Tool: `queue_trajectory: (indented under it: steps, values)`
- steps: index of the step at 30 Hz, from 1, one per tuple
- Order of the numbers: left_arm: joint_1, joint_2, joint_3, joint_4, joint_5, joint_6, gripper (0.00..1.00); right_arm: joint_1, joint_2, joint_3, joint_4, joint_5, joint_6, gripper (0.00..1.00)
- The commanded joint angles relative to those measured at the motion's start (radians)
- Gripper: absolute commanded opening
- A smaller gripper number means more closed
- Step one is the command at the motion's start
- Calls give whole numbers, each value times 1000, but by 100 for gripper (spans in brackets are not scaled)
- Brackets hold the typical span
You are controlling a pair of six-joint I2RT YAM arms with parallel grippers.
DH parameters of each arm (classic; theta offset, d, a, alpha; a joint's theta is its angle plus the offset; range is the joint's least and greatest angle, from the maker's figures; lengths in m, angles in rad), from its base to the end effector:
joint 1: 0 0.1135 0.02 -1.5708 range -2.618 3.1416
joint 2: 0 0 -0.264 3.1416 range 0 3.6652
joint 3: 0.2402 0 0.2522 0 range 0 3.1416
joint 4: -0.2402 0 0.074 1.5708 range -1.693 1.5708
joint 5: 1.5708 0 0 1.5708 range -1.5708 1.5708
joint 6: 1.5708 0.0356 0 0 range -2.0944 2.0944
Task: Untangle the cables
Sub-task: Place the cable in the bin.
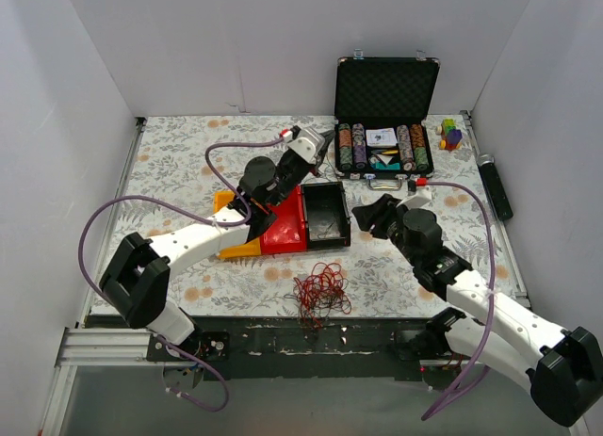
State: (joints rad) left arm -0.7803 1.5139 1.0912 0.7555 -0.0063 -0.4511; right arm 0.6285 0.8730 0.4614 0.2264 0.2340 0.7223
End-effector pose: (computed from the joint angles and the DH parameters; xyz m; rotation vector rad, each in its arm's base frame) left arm 0.2536 -0.2507 0.3671 0.2089 1.2931 -1.0585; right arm 0.1712 0.1142 0.2528 0.2610 1.7977 0.7724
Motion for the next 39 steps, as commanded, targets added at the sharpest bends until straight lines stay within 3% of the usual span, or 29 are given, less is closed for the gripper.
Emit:
queue_trajectory:
  steps: [1,12,18,27,34,39]
  values:
    - [4,19,-60,-2,57,106,0,-1,-43,-9,-30,27,22,58]
    - [9,51,-188,28,124,333,0,-1,-66,3,-71,41,25,58]
    - [7,97,-194,45,92,436,0,-1,-80,-6,-79,51,34,58]
    - [-8,158,-203,97,158,574,0,-1,-66,-18,-71,39,45,57]
    - [-22,235,-179,33,207,664,0,-1,-95,-33,-79,45,49,58]
    - [-22,261,-79,-187,281,595,0,-1,-106,-46,-82,50,57,58]
